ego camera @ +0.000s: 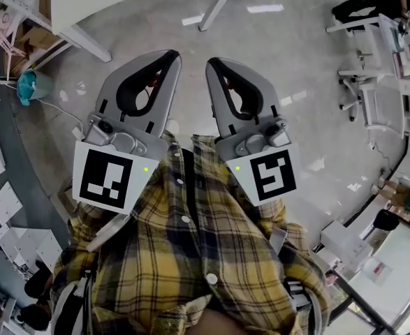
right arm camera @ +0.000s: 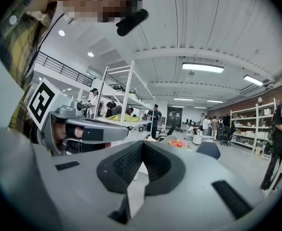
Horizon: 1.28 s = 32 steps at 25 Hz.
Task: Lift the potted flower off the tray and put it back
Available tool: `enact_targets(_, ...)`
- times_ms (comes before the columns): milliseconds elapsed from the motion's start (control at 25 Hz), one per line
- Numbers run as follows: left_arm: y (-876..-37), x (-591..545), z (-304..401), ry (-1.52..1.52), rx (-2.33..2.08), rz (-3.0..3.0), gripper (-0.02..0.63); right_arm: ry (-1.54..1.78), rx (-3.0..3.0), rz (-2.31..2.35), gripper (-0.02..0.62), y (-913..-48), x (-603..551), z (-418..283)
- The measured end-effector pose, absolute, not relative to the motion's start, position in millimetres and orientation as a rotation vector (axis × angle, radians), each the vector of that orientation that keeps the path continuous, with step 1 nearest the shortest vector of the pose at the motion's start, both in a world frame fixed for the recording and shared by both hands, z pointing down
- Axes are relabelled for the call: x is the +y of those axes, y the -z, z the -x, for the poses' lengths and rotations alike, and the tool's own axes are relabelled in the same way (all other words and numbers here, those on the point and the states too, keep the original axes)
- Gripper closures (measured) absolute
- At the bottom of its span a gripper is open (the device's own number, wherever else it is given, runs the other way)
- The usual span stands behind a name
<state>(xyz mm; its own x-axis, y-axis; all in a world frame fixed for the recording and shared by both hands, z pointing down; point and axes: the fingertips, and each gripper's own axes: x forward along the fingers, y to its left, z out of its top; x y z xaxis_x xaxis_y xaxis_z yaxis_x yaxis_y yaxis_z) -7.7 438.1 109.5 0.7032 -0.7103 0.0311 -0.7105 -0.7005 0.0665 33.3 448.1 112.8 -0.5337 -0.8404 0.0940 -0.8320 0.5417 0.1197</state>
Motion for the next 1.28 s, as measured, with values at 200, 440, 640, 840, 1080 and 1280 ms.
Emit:
enact_targets(200, -110, 439, -2, 0.003, -1.221, -2.821, 0.597, 0.084, -2.63, -1.441, 0.598, -117, 454, -51)
enact_targets(440, -112, 429, -6, -0.016, -1.258, -2.801, 0.597, 0.041, -2.639, -1.417, 0.598, -122, 443, -61)
enact_targets(640, -122, 409, 2, -0.032, -1.265, -2.783, 0.597, 0.034, -2.649, -1.394, 0.598, -130, 420, -50)
enact_targets(840, -124, 369, 14, -0.022, -1.286, -2.772, 0.597, 0.034, -2.643, -1.39, 0.598, -135, 384, -41)
enact_targets(1080, -119, 298, 23, -0.006, -1.252, -2.796, 0.597, 0.051, -2.622, -1.389, 0.598, -130, 315, -25)
enact_targets(1280, -116, 235, 34, -0.026, -1.236, -2.815, 0.597, 0.053, -2.598, -1.423, 0.598, -123, 250, -17)
